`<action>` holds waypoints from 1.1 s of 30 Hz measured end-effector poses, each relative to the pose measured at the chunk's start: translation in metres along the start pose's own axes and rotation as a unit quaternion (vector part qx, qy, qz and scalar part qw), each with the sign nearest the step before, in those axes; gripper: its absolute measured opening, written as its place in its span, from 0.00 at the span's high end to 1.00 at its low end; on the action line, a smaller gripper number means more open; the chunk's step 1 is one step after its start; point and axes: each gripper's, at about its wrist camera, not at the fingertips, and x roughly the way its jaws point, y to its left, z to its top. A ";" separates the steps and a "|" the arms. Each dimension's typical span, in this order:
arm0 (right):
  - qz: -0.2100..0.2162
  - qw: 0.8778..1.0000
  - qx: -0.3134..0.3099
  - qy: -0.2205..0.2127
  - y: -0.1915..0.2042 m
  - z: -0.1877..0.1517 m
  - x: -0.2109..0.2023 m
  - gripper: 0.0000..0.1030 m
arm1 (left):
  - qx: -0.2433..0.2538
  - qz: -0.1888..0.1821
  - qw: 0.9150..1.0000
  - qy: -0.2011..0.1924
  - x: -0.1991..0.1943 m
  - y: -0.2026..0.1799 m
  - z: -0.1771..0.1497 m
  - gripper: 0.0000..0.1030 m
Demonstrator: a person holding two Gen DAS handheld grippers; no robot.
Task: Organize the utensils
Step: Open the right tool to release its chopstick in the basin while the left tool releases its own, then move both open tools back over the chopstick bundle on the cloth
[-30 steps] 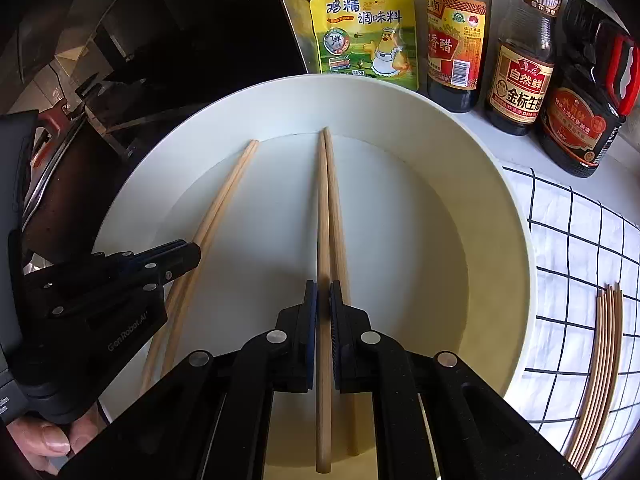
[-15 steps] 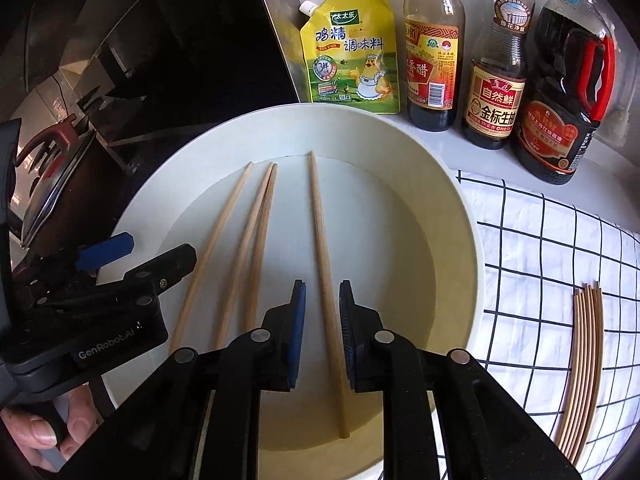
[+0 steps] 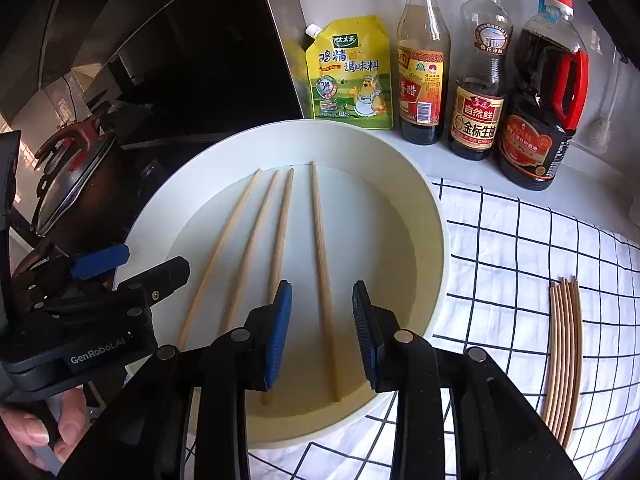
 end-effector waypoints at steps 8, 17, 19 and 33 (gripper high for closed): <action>0.001 1.000 -0.013 -0.015 -0.003 -0.011 -0.026 0.58 | 0.000 0.000 1.000 -0.005 -0.022 -0.012 -0.014 0.23; -0.005 0.999 -0.019 -0.032 -0.020 -0.027 -0.061 0.53 | 0.015 -0.007 1.000 -0.024 -0.052 -0.039 -0.020 0.23; -0.007 0.999 -0.014 -0.036 -0.027 -0.033 -0.070 0.52 | 0.019 -0.010 0.999 -0.027 -0.058 -0.047 -0.022 0.23; -0.050 0.998 0.016 -0.046 -0.095 -0.079 -0.126 0.45 | 0.061 -0.039 0.997 -0.037 -0.085 -0.124 -0.046 0.20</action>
